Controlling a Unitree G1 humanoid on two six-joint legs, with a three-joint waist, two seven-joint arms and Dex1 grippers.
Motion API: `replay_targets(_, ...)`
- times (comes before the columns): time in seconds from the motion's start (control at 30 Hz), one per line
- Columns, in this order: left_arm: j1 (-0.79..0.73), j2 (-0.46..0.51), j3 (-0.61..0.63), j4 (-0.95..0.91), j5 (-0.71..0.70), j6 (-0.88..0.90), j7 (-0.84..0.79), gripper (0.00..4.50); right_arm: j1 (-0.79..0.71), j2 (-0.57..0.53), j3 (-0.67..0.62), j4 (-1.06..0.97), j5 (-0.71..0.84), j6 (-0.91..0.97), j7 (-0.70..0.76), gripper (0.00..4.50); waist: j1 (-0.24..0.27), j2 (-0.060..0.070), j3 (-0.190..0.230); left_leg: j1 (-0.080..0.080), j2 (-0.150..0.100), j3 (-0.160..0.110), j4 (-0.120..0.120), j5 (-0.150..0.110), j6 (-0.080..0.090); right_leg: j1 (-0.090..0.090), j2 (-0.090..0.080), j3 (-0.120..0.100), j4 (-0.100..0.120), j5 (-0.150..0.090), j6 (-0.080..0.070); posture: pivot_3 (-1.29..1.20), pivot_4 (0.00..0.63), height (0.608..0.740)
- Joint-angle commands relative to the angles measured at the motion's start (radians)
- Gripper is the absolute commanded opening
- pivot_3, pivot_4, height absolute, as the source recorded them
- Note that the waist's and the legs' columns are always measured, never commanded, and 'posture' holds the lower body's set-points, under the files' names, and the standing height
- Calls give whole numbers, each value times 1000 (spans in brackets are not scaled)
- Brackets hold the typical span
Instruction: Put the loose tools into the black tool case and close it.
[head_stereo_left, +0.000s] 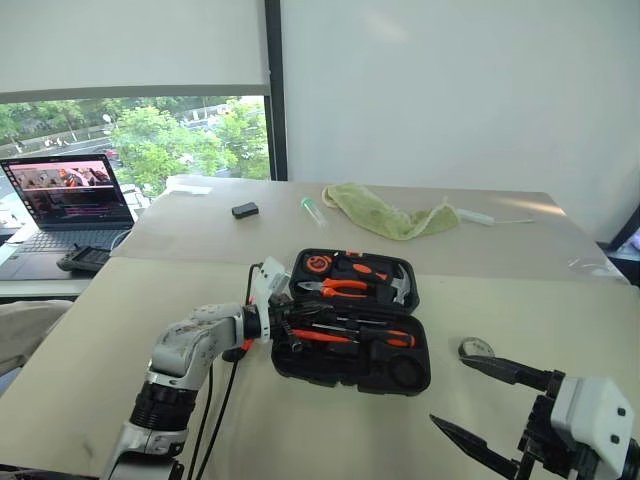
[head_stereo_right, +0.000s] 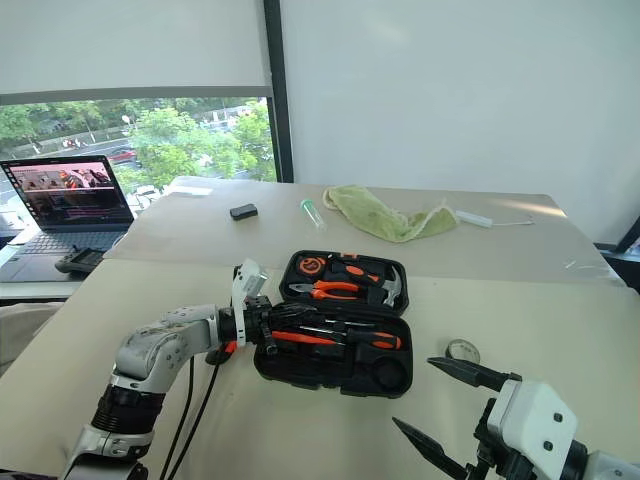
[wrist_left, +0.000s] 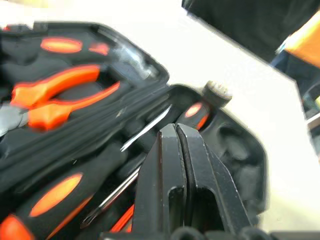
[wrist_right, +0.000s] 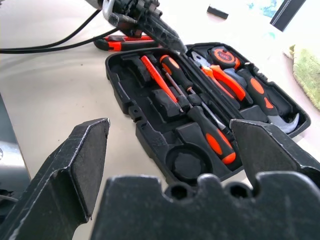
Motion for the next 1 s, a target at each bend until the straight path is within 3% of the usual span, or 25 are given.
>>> replay_targets(0.03, 36, 35, -89, 41, 85, -25, 21, 70, -9, -6, -8, -25, 18, 4, 2, 4500, 0, 0, 0, 0, 0, 0, 0, 0, 0, 0, 0, 0, 0, 0, 0, 0, 150, 740)
replay_targets(0.33, 66, 54, -198, 144, 209, -56, 86, 70, 1, -11, -1, -25, 19, 14, -7, 4500, -6, 2, -7, 14, 2, 0, -2, 0, 0, 13, -2, 0, -1, -5, -8, 0, 150, 740)
replay_targets(0.4, 74, 54, -197, 138, 210, -79, 79, 70, 2, -18, 4, -25, 32, 42, -24, 4500, -10, 4, -10, 19, 5, 0, -4, -1, -1, 18, -2, 0, -4, -12, -1, 0, 150, 740)
replay_targets(0.6, 108, 45, 40, -96, -24, -93, 0, 70, -32, -33, -2, -25, 106, 186, -142, 4500, -13, 13, -15, 20, 5, 1, -16, 0, -3, 16, -9, 1, -8, -4, -5, 0, 150, 740)
replay_targets(0.7, 82, 109, 104, -157, -75, -58, -28, 70, -98, -48, 2, -7, 101, 246, -206, 4500, -11, 4, -9, 12, 6, -1, -18, 1, -6, 8, -6, -1, -8, -5, -7, 0, 150, 740)
replay_targets(0.77, 58, 157, 152, -183, -147, -16, -74, 589, -158, -90, 24, 27, 151, 353, -268, 4500, -11, 1, -8, 2, 5, -1, -17, 3, -8, -2, 1, -2, -7, -3, -6, 0, 150, 740)
replay_targets(0.9, 37, 230, 183, -237, -229, 18, -139, 1863, -278, -148, 37, 95, 278, 493, -343, 4500, -10, 0, -6, 1, 3, -1, -16, 2, -6, -1, 0, -1, -11, -2, -5, 0, 150, 740)
replay_targets(1.0, 34, 331, 171, -313, -258, 2, -248, 2881, -413, -256, 106, 187, 327, 666, -400, 4500, -12, -1, -3, 1, 1, 0, -15, 1, -4, 0, -1, -1, -11, -1, -4, 0, 150, 740)
